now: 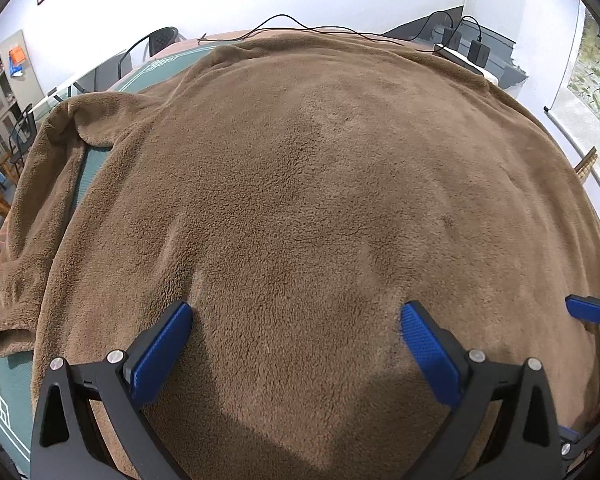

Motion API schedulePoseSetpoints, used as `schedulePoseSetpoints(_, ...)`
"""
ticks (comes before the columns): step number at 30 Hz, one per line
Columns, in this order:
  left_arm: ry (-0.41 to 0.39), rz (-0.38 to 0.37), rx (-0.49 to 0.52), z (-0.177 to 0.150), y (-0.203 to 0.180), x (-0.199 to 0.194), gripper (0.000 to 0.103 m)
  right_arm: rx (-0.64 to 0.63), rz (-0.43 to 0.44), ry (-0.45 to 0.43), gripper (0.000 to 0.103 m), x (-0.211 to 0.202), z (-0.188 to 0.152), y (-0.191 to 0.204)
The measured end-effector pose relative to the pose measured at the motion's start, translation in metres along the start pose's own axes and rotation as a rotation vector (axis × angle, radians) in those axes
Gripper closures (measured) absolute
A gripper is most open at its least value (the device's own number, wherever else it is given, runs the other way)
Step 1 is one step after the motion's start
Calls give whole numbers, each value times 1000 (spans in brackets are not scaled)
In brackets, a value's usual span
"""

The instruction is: Fold clothes

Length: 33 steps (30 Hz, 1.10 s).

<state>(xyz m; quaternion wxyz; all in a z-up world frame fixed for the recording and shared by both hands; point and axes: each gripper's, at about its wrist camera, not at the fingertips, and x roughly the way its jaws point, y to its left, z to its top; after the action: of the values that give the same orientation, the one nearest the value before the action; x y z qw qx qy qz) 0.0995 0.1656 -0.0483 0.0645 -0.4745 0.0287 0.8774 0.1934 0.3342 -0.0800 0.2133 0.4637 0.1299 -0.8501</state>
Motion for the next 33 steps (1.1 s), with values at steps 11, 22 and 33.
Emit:
schedulePoseSetpoints(11,-4,-6,2,1,0,2,0,4,-4,-14,0,-3,-4,1)
schedulePoseSetpoints(22,-4,-6,0,1,-1,2,0,5,-4,-15,0,-3,-4,1)
schedulePoseSetpoints(33,-5,-5,-3,1,-2,2,0,5,-4,-16,0,-3,-3,1)
